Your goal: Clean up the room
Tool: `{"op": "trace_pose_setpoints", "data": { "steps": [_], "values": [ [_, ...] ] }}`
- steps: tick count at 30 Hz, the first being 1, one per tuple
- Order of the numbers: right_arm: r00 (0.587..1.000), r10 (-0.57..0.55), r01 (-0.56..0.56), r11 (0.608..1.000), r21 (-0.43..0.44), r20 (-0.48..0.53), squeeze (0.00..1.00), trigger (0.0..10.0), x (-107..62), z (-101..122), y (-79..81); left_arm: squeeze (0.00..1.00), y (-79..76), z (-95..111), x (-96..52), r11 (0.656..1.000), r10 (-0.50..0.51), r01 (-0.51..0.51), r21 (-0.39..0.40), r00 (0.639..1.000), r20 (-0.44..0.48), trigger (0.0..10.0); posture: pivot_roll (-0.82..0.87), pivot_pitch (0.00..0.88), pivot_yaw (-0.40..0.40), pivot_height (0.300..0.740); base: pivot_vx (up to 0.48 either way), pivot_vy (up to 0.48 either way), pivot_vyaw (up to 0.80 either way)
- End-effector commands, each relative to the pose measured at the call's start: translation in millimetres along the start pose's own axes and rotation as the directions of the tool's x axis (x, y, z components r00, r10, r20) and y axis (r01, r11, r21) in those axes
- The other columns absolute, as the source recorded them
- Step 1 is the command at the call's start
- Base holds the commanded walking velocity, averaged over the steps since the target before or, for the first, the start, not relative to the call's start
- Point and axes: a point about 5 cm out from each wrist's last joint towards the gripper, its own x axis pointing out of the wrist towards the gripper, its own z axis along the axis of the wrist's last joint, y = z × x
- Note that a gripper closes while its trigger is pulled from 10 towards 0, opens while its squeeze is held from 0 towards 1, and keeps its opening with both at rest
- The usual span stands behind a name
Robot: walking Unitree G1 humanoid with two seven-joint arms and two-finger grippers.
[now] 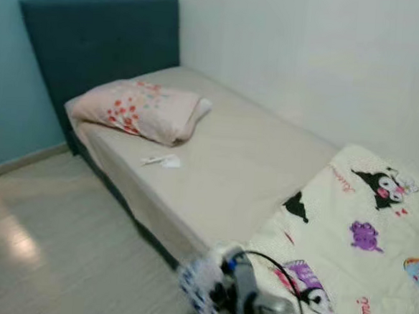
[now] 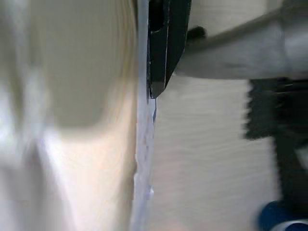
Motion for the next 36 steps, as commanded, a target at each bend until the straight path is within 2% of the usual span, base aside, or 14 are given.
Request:
{"op": "trace_pose_setpoints", "data": {
  "steps": [1,6,8,13,15,16,17,18,21,24,26,28,31,36],
  "values": [
    [0.994,0.059,-0.062,0.998,0.025,0.097,0.0,10.0,2.7,20,1.4,0.0,-3.6,-9,-0.7,1.0,-0.02,0.02,0.008,0.999,-0.034,10.0,0.03,0.008,-0.071,0.74,0.0,0.0,0.78],
    [0.986,0.069,-0.082,0.993,0.08,0.152,0.0,10.0,-0.2,32,-3.3,0.0,-4.9,-11,-0.8,0.999,-0.041,0.042,0.005,0.998,-0.042,10.0,0.03,0.014,-0.072,0.74,0.0,0.0,0.12],
    [0.997,0.039,-0.043,0.997,0.063,0.067,0.0,10.0,-7.5,23,-11.8,0.0,-6.8,-11,-0.8,0.997,-0.07,0.071,0.006,0.996,-0.049,10.0,0.03,0.013,-0.072,0.74,0.0,0.0,0.0],
    [0.998,0.037,-0.041,0.997,0.062,0.059,0.0,10.0,-8.8,22,-12.8,0.0,-7.0,-11,-0.8,0.997,-0.072,0.073,0.007,0.996,-0.05,10.0,0.03,0.013,-0.072,0.74,0.0,0.0,0.0],
    [0.984,-0.097,0.076,0.987,0.14,0.152,0.0,10.0,-16.5,30,-26.8,0.0,-7.3,-11,-0.9,0.997,-0.078,0.078,0.014,0.996,-0.052,10.0,0.03,0.014,-0.073,0.74,0.0,0.0,0.0],
    [0.984,-0.097,0.076,0.987,0.14,0.152,0.0,10.0,-16.5,30,-26.8,0.0,-7.3,-11,-0.9,0.997,-0.078,0.078,0.014,0.996,-0.052,10.0,0.03,0.014,-0.073,0.74,0.0,0.0,0.0],
    [0.965,-0.2,0.167,0.968,0.187,0.17,0.0,10.0,-21.3,31,-35.4,0.0,-7.4,-11,-0.9,0.996,-0.08,0.081,0.022,0.995,-0.053,10.0,0.03,0.014,-0.073,0.74,0.0,0.0,0.0],
    [0.965,-0.2,0.167,0.968,0.187,0.17,0.0,10.0,-21.3,31,-35.4,0.0,-7.4,-11,-0.9,0.996,-0.08,0.081,0.022,0.995,-0.053,10.0,0.03,0.014,-0.073,0.74,0.0,0.0,0.0],
    [0.878,-0.478,0.465,0.861,0.205,0.013,0.0,10.0,-36.9,0,-51.7,0.0,-7.8,-10,-0.8,0.995,-0.086,0.088,0.052,0.995,-0.052,10.0,0.02,0.003,-0.072,0.74,0.0,0.0,0.0],
    [0.863,-0.505,0.495,0.844,0.205,-0.004,0.0,10.0,-39.4,-5,-53.0,0.0,-7.9,-10,-0.8,0.994,-0.086,0.089,0.057,0.995,-0.05,10.0,0.02,0.003,-0.072,0.74,0.0,0.0,0.0],
    [0.792,-0.607,0.605,0.768,0.208,-0.061,0.0,10.0,-50.7,-17,-60.3,0.0,-7.9,-10,-0.8,0.994,-0.088,0.091,0.06,0.995,-0.046,10.0,0.02,0.003,-0.072,0.74,0.0,0.0,0.0],
    [0.792,-0.607,0.605,0.768,0.208,-0.061,0.0,10.0,-50.7,-17,-60.3,0.0,-7.9,-10,-0.8,0.994,-0.088,0.091,0.06,0.995,-0.046,10.0,0.02,0.003,-0.072,0.74,0.0,0.0,0.0],
    [0.703,-0.694,0.711,0.683,0.167,-0.155,0.0,10.0,-67.3,-38,-66.3,0.0,-7.9,-9,-0.8,0.994,-0.089,0.091,0.059,0.995,-0.04,10.0,0.02,0.0,-0.07,0.74,0.0,0.0,0.0],
    [0.691,-0.698,0.723,0.669,0.174,-0.186,0.0,10.0,-72.3,-52,-63.5,0.0,-7.4,-9,-0.8,0.997,-0.076,0.077,0.028,0.997,-0.022,10.0,0.02,0.0,-0.066,0.74,0.0,0.0,0.0]
  ]
}}
